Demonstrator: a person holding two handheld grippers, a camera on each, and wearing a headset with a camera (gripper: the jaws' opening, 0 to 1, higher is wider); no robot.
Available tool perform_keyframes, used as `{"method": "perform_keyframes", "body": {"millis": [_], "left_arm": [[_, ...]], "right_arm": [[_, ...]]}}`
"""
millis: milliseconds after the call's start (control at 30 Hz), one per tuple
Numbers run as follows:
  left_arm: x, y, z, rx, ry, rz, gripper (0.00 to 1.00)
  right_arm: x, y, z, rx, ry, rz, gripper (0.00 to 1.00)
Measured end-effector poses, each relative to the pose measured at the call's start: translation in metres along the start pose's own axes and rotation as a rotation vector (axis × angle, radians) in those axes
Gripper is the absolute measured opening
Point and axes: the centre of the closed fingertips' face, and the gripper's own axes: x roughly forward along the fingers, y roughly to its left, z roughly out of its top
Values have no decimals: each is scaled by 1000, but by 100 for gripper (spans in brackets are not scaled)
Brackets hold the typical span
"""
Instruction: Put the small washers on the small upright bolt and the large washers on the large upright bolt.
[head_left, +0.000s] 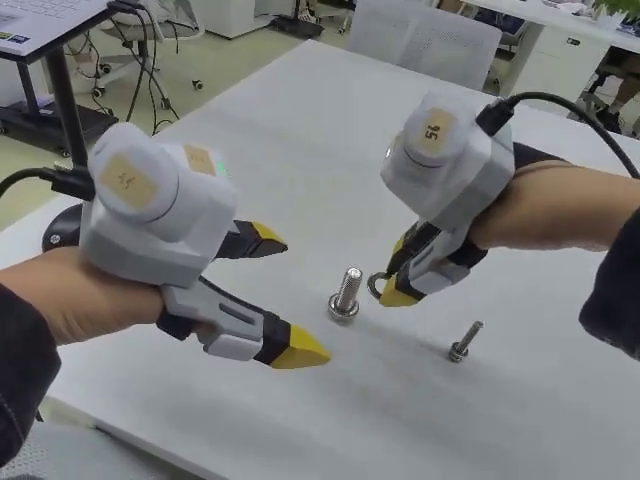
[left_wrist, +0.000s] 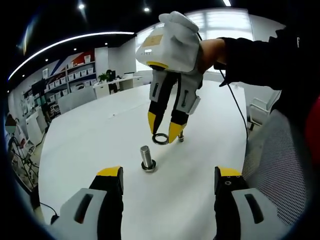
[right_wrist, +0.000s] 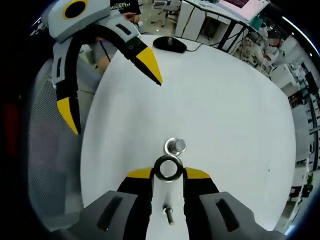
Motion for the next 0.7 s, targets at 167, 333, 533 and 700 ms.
{"method": "perform_keyframes", "body": {"millis": [167, 333, 533, 700], "left_arm": [[-2, 1, 1, -15, -10, 1, 74], [-3, 1, 4, -26, -25, 1, 74], [-4, 1, 8, -22, -38, 0, 74], [-4, 1, 8, -22, -37, 0, 74]], "right_arm": [[-2, -4, 12, -30, -6, -5, 24], [1, -9, 18, -49, 5, 0, 24], [7, -10, 21, -60, 18, 17, 24], [13, -13, 21, -66, 33, 25, 24]]}}
